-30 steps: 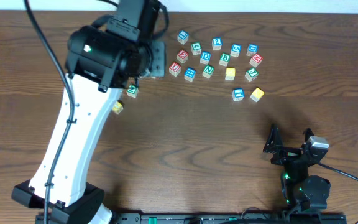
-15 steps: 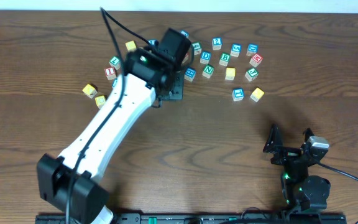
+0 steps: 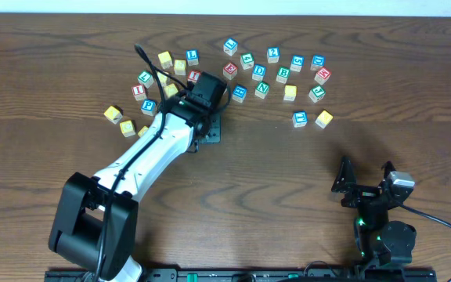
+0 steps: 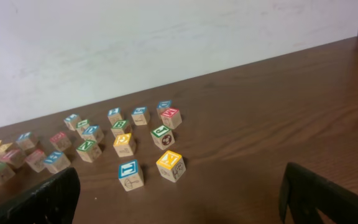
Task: Spell out AI2
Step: 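Lift the red A block and carry it toward the open table center, then lower the red A block onto the table and open the left gripper, then move the left gripper back over the red I block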
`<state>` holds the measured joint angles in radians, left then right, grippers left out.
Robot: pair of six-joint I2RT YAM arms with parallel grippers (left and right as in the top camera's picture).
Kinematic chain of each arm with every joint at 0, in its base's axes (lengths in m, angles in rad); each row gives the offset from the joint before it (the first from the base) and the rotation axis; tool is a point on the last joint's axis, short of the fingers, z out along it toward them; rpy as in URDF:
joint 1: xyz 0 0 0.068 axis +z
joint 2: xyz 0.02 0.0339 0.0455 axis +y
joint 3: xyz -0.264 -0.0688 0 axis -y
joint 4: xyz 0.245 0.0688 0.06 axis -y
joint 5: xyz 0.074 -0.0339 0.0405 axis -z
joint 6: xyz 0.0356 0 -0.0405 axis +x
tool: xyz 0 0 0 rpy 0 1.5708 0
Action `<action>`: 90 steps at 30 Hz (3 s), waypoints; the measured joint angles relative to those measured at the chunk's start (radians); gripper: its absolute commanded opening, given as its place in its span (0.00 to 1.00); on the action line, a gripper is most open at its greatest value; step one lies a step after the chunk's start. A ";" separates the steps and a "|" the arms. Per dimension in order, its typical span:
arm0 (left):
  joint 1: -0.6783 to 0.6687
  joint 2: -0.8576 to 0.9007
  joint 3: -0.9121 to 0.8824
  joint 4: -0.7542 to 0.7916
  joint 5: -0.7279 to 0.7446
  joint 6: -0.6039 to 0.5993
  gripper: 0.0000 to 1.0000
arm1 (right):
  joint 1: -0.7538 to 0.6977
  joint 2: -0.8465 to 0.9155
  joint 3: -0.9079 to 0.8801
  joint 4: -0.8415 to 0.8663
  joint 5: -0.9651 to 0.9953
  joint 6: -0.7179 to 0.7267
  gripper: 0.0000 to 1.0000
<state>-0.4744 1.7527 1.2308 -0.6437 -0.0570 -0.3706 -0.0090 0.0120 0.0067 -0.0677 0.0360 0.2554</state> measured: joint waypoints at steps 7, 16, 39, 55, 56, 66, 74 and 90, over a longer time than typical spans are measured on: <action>0.000 0.029 -0.034 0.074 -0.002 0.005 0.22 | 0.000 0.000 0.000 0.000 0.000 0.000 0.99; 0.000 0.145 -0.036 0.169 -0.018 0.040 0.22 | 0.000 0.000 0.000 0.000 0.000 0.000 0.99; 0.045 0.168 -0.037 0.215 -0.021 0.061 0.22 | 0.000 0.000 0.000 0.000 0.000 0.000 0.99; 0.045 0.170 -0.040 0.196 0.032 0.098 0.40 | 0.000 0.000 0.000 0.000 0.000 0.000 0.99; 0.045 0.170 -0.041 0.195 0.033 0.100 0.41 | 0.000 0.000 0.000 0.000 0.000 0.000 0.99; 0.045 0.170 -0.041 0.182 0.037 0.113 0.42 | 0.000 0.000 0.000 0.000 0.000 0.000 0.99; 0.045 0.068 -0.036 0.129 0.045 0.143 0.61 | 0.000 0.000 0.000 0.000 0.000 0.000 0.99; 0.115 0.032 0.589 -0.236 0.055 0.175 0.59 | 0.000 0.000 0.000 0.000 0.000 0.000 0.99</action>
<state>-0.3592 1.7847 1.8202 -0.8795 -0.0025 -0.1951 -0.0090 0.0120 0.0067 -0.0681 0.0360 0.2554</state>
